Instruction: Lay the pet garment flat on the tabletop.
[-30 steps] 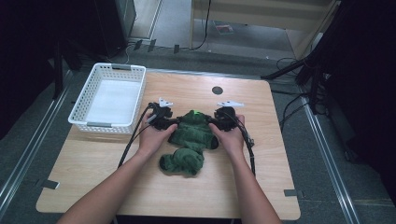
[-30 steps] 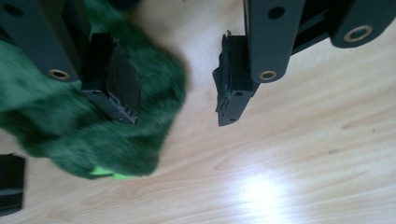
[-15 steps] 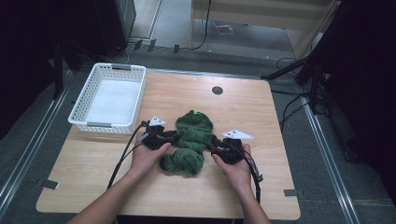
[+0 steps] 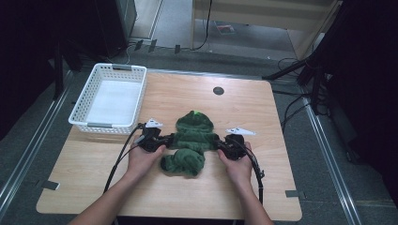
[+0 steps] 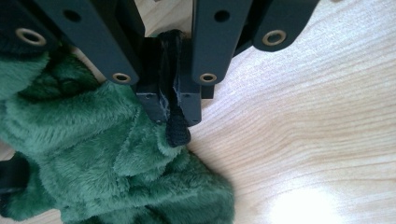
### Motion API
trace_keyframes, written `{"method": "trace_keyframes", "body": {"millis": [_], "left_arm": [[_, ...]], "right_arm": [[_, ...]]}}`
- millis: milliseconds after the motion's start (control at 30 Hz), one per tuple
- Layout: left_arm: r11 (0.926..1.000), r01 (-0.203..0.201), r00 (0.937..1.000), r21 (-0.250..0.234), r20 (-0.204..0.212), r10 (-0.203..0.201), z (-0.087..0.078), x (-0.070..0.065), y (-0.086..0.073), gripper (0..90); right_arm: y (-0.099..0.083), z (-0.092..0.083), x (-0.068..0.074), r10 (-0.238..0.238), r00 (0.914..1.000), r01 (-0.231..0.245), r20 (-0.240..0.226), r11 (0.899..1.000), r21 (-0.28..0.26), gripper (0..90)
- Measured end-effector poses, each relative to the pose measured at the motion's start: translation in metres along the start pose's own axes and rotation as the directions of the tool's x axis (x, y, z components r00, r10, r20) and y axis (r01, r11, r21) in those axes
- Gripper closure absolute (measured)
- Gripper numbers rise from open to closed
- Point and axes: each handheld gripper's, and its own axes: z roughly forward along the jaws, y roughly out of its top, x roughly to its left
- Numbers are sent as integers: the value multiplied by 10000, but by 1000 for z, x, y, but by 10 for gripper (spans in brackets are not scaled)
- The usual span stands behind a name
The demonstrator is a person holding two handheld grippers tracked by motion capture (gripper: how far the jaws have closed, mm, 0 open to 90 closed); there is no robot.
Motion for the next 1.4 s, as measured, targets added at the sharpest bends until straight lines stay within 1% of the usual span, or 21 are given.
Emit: {"method": "trace_keyframes", "body": {"millis": [100,200,233,267,333,400,467,500,567,633,667,733,800,833,900,967,1033,1133,1200,1300,1400], "left_arm": [[9999,158,9999,-68,29,-157,0,-1,1,797],[9994,135,9999,-314,3,-135,-5,-2,2,608],[9986,182,9998,-500,-7,-183,-8,-2,3,578],[9968,282,9996,-749,82,-276,-10,-2,5,551],[9932,294,9996,-1131,65,-288,-13,-4,10,547],[9913,-158,9998,-1305,-162,138,-11,-13,18,564],[9880,-745,9971,-1350,-252,717,-7,-24,23,612],[9881,-1066,9943,-1112,-215,1048,-2,-29,25,638],[9902,-1339,9909,-393,-202,1332,9,-35,25,685],[9944,-1042,9943,188,-190,1045,18,-30,22,724],[9964,-787,9968,307,-118,790,20,-26,20,739],[9975,-664,9977,260,-75,667,19,-22,18,749],[9972,-687,9973,288,-234,694,20,-21,19,752],[9972,-666,9973,336,-279,675,21,-20,20,752],[9975,-638,9970,320,-416,651,24,-19,22,752],[9991,-379,9987,207,-340,386,27,-15,25,750],[9995,-292,9990,-101,-344,288,22,-13,26,705],[9944,-242,9990,-1030,-408,201,2,-14,24,627],[9898,-213,9994,-1412,-291,174,-18,-14,17,598],[9893,-241,9997,-1439,-78,232,-36,-14,4,582],[9896,-82,9998,-1435,169,108,-50,-14,-15,583]], "right_arm": [[-1,2,4,-379,9987,376,329,9992,98,820],[1,-7,7,-397,9986,400,339,9992,-76,644],[2,-13,8,-396,9988,404,286,9988,-281,597],[4,-21,10,-436,9988,450,233,9968,-658,594],[13,-34,13,-483,9984,523,290,9858,-1597,622],[24,-37,19,-656,9974,699,282,9773,-1998,678],[33,-24,27,-1162,9932,1137,-34,9766,-1823,730],[34,-16,28,-1363,9906,1335,-58,9768,-1674,755],[32,5,30,-1160,9932,1141,-136,9887,-976,801],[26,22,30,-1004,9949,1002,-97,9946,-257,818],[22,27,30,-1053,9944,1053,50,9944,59,823],[17,33,27,-1114,9937,1106,141,9927,481,824],[18,34,22,-974,9950,964,198,9941,494,841],[20,37,20,-964,9946,943,395,9942,519,849],[22,42,16,-863,9959,850,279,9953,458,853],[28,46,14,-828,9961,812,311,9955,497,848],[32,49,14,-865,9958,847,307,9949,555,809],[32,40,17,-966,9953,966,-3,9951,215,692],[29,24,25,-1271,9915,1266,-266,9918,-170,667],[25,-1,40,-1788,9822,1746,-575,9820,-716,644],[17,-24,58,-2127,9687,1988,-1279,9735,-1130,601]]}}
